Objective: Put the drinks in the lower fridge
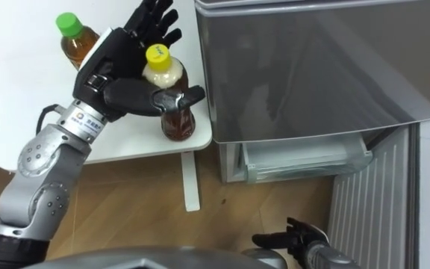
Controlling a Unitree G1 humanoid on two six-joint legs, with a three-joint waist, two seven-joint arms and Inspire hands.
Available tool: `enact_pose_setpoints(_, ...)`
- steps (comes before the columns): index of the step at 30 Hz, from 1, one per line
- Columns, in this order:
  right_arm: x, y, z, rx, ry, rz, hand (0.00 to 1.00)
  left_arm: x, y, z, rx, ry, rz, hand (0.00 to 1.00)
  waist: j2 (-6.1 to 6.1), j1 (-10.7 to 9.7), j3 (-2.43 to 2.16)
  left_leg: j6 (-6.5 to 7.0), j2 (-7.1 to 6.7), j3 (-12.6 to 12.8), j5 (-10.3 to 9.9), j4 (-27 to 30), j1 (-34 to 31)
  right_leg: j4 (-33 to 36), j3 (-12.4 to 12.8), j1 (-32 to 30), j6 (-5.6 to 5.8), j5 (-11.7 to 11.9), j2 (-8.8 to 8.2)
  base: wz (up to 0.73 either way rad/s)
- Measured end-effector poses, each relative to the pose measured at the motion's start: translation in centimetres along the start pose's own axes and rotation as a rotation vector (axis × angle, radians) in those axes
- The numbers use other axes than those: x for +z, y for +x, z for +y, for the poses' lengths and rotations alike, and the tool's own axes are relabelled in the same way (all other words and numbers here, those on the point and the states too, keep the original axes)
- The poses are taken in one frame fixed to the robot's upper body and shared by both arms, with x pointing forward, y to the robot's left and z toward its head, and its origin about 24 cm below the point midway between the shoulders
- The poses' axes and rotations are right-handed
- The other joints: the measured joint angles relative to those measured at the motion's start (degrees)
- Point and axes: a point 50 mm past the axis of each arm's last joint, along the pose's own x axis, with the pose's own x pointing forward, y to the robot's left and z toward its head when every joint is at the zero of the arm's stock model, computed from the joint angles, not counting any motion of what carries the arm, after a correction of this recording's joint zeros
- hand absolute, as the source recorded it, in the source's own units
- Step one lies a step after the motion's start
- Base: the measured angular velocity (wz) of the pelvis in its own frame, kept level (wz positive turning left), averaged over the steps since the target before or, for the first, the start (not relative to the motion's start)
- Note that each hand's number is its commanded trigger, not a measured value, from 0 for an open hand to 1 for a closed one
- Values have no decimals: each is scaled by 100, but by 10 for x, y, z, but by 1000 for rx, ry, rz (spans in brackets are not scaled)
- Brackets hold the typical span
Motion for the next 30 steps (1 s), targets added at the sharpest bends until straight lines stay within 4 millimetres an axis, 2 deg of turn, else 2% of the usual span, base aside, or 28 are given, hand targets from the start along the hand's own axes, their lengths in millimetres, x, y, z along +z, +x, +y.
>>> enact_pose_setpoints(19, 1, 0, 0, 0, -2, -2, 0, 6, 1, -3, -17, 22, -20, 0, 28, 15, -12, 0, -2, 3, 0, 0, -12, -8, 20, -16, 0, 0, 3, 0)
enact_pose_setpoints(30, 1, 0, 0, -3, -2, -3, 0, 4, 0, -2, -6, 93, 11, 0, 0, 16, 6, 0, -1, -4, 0, -6, -8, -7, 14, -13, 0, 0, 7, 0)
